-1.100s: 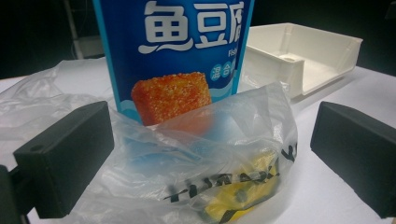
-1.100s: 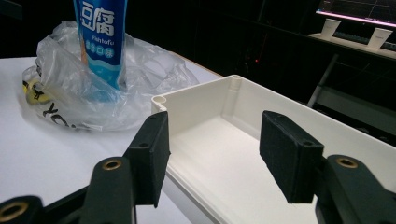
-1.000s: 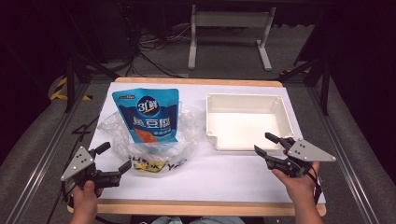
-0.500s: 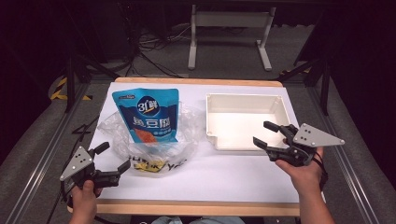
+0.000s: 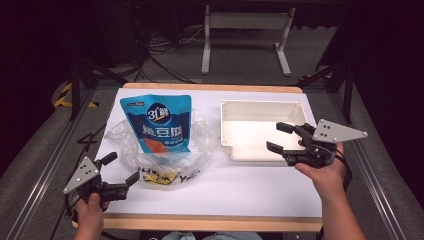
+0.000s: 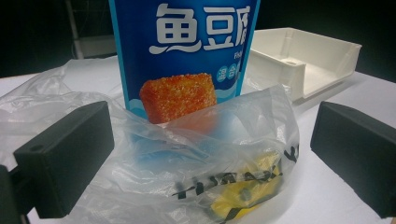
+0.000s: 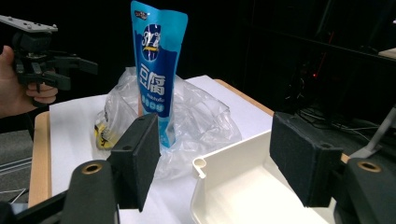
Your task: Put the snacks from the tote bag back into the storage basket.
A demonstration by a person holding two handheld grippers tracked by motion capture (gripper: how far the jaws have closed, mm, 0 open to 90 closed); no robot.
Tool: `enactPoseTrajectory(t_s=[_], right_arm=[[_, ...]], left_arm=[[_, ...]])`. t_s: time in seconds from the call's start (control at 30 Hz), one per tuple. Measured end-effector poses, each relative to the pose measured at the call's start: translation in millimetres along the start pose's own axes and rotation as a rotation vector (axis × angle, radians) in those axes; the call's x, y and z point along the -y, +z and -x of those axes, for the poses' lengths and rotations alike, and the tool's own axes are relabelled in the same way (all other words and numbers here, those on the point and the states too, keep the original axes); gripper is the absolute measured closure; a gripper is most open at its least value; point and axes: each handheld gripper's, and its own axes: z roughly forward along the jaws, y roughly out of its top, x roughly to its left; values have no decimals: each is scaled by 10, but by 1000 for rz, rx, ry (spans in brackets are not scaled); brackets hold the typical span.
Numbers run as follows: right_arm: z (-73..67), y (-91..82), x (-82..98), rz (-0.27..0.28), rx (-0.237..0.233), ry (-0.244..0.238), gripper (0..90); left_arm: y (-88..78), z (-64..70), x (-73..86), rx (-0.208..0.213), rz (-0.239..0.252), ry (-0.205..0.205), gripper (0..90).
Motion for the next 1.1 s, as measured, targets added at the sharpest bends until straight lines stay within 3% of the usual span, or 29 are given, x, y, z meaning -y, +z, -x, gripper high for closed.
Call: enactPoseTrajectory(t_s=[0.2, 0.57, 0.73, 1.1], right_arm=[[18, 105, -52, 5, -31, 0, 329], [13, 560, -269, -25, -123, -32, 316], [-13, 673, -363, -23, -145, -52, 309], [-60, 963, -518, -9, -212, -73, 299]], left_arm=[[-7, -9, -3, 4, -5, -1, 2], [-21, -39, 8, -4, -6, -9, 2], [-23, -43, 14, -7, 6, -9, 2], [-6, -30, 13, -3, -12, 20, 2]])
